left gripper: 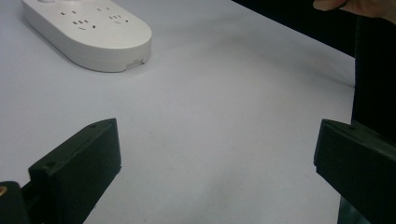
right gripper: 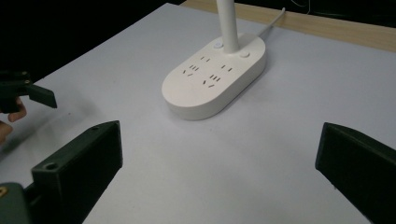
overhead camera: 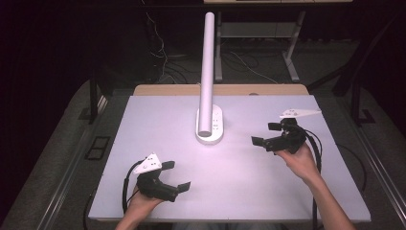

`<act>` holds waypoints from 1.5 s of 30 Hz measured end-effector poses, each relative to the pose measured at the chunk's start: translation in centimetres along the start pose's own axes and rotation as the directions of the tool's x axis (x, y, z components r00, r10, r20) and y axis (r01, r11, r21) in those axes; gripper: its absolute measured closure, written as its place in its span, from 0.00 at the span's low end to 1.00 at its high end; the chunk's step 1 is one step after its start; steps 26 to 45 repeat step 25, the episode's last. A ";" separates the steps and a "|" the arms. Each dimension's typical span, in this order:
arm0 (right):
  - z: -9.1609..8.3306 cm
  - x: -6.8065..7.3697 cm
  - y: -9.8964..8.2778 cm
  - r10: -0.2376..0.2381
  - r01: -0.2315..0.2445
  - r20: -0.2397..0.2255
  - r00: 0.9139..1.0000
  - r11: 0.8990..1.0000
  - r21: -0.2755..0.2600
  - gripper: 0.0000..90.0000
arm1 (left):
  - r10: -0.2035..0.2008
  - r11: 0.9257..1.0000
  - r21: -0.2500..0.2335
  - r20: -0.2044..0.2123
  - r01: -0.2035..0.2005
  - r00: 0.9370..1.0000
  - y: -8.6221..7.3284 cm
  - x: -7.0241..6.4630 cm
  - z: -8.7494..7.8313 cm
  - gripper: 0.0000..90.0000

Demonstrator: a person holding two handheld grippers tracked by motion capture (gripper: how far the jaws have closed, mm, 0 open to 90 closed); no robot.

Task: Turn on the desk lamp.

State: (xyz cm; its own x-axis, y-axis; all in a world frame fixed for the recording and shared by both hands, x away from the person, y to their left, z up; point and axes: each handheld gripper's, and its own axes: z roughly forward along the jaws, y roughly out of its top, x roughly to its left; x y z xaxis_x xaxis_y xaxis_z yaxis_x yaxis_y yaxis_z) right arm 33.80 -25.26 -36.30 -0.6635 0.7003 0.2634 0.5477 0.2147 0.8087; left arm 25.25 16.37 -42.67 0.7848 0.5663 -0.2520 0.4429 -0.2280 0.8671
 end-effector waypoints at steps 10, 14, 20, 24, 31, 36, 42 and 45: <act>-2.3 1.0 -4.6 0.030 -0.030 0.028 0.999 0.999 -0.010 0.00 | 0.002 1.000 0.003 -0.002 -0.002 1.000 0.0 0.0 0.0 0.00; -3.1 1.1 -6.5 0.053 -0.053 0.043 0.998 0.998 -0.017 0.00 | 0.002 1.000 0.003 -0.003 -0.002 1.000 0.0 0.0 0.1 0.00; -4.1 2.0 -9.1 0.072 -0.071 0.074 0.995 0.997 -0.015 0.00 | -0.005 1.000 0.001 -0.003 0.005 1.000 0.0 0.1 0.1 0.00; -4.9 2.5 -10.3 0.070 -0.068 0.083 0.994 0.997 -0.033 0.00 | -0.010 1.000 0.003 -0.006 0.010 1.000 0.1 0.3 0.1 0.00; -5.1 2.5 -10.5 0.072 -0.069 0.080 0.994 0.997 -0.037 0.00 | -0.010 1.000 0.003 -0.006 0.010 1.000 0.1 0.3 0.1 0.00; -5.1 2.5 -10.5 0.072 -0.069 0.080 0.994 0.997 -0.037 0.00 | -0.010 1.000 0.003 -0.006 0.010 1.000 0.1 0.3 0.1 0.00; -5.1 2.5 -10.5 0.072 -0.069 0.080 0.994 0.997 -0.037 0.00 | -0.010 1.000 0.003 -0.006 0.010 1.000 0.1 0.3 0.1 0.00; -5.1 2.5 -10.5 0.072 -0.069 0.080 0.994 0.997 -0.037 0.00 | -0.010 1.000 0.003 -0.006 0.010 1.000 0.1 0.3 0.1 0.00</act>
